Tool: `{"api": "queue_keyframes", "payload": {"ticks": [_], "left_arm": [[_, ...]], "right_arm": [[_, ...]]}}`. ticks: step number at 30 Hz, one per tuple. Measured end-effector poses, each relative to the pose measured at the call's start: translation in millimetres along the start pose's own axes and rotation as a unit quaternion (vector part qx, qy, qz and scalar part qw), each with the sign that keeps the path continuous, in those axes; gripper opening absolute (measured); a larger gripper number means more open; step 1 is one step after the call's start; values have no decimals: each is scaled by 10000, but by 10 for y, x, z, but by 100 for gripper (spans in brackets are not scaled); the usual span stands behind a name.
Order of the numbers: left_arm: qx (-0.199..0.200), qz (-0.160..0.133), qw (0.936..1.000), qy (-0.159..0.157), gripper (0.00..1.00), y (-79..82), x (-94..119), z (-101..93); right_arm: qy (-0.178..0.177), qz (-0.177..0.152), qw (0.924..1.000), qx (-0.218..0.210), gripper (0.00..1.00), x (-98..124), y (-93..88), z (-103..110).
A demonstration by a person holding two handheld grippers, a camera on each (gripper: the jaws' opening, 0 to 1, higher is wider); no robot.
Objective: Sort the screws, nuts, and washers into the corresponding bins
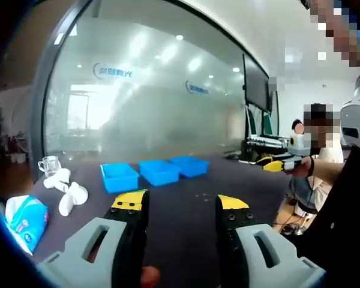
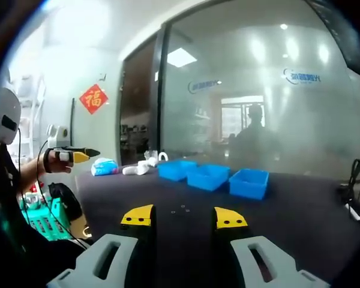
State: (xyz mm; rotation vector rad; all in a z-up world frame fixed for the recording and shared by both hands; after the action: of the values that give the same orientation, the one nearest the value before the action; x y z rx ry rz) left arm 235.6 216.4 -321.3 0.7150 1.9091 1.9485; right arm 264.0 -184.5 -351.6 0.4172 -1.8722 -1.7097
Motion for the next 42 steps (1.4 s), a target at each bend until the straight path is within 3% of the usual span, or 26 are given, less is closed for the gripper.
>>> {"api": "queue_keyframes", "payload": {"ticks": [15, 30, 42], "left_arm": [[-24, 36, 10000, -56, 43, -14, -14, -47], [-54, 169, 9998, -94, 43, -48, -1, -58], [-25, 151, 9999, -67, 43, -63, 29, -45]], "right_arm": [[391, 136, 9991, 92, 33, -32, 18, 27], [908, 616, 9933, 378, 33, -200, -31, 44], [1208, 933, 9866, 572, 32, -429, 152, -12]]}}
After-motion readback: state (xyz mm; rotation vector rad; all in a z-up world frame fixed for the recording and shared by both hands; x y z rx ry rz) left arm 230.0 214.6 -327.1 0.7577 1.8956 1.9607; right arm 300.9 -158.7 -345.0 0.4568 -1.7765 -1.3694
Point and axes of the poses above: the point that each gripper's makers call its tool centre point, and the gripper's own axes: x roughly backward along the fingers, z roughly to its left, y roughly out of its top, the point moved 7 cm from there along x, roughly backward along the fingers, and after that the axes turned 6 degrees about z, right-handed, at the moved point
